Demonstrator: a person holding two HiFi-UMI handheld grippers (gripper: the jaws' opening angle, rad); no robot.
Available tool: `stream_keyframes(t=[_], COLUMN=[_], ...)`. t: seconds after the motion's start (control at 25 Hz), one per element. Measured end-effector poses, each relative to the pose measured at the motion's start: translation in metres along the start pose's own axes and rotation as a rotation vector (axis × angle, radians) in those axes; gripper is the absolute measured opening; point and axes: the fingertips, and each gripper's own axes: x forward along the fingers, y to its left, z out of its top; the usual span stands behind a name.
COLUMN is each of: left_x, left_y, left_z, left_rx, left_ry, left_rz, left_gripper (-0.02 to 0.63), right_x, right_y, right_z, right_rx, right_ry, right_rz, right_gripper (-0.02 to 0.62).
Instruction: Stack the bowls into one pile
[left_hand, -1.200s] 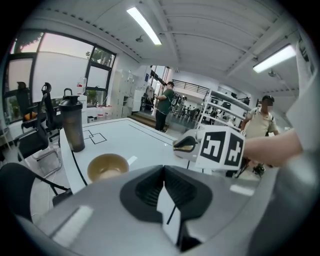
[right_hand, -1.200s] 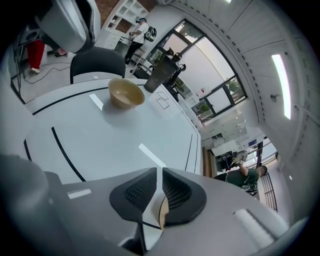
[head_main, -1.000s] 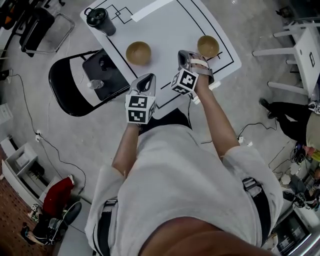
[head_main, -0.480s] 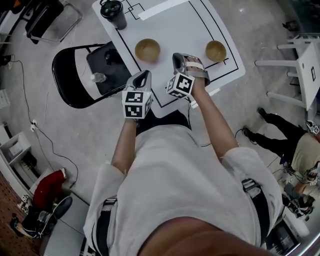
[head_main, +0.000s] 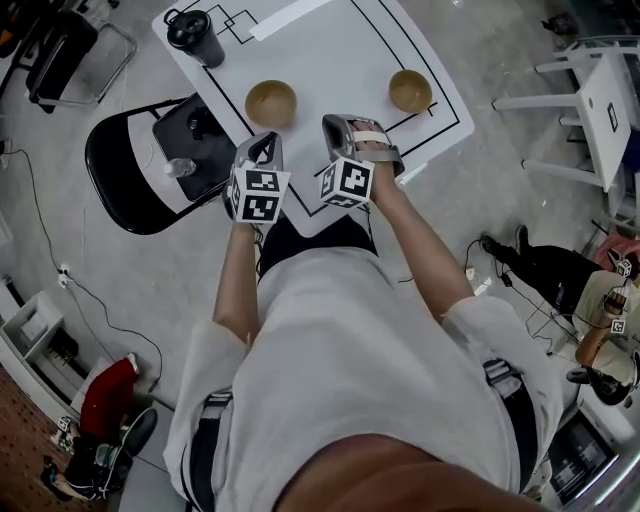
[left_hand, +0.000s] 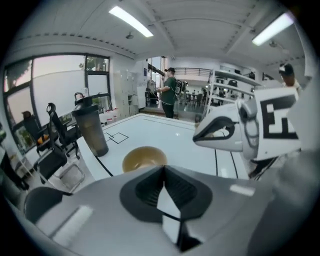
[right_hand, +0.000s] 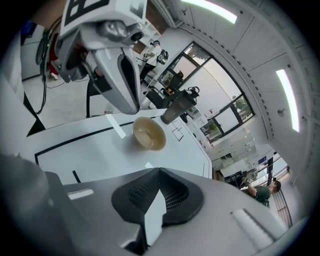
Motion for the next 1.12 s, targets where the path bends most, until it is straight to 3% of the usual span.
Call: stream_keyframes(t=[0.08,0.2,0.28,0.48,0.76,0.88,0.96,1.12], left_x=[0.006,0.015,0.022,0.036,0.056,0.065,0.065,0.062], left_y=[0.002,0.004,0.005,0.003,-0.003,-0.003,0.000,0.001], left_z=[-0.006,-0.012,-0.014,-0.017,-0.030,-0.034,-0.033,-0.033], left_rx=[0.143,0.419,0.548,0.662,0.849,0.912,0.978,1.039], left_ry=[0.052,0.119,0.152,0.197,0.261,0.273,0.268,0.263], left_rz=[0.027,0.095,0.124,0.108,0.059,0.055,0.073,0.075], left_gripper=[0.003,0.003,0.003,0.081,0.103,0.098,0.017,0.011], right_x=[-0.004,-0.010,-0.013,-0.017,-0.020,-0.021,-0.021,-0.023], right_y=[0.001,0.001,0.001,-0.001,-0.006,-0.006,-0.006,-0.008], right_z=[0.001,-0.001,-0.004,-0.010,-0.017,-0.022,-0.022,-0.019], right_rx=[0.066,0.160,0.217,0.288,0.301,0.307,0.314,0.328], right_ry=[-0.017,-0.035,-0.034,-0.028,-0.011,0.003,0.009,0.011], right_rz=[0.020,0.045,0.055,0.056,0.035,0.031,0.028,0.018], right_gripper=[0.000,0.000,0.000,0.000,0.000,0.000,0.000,0.000])
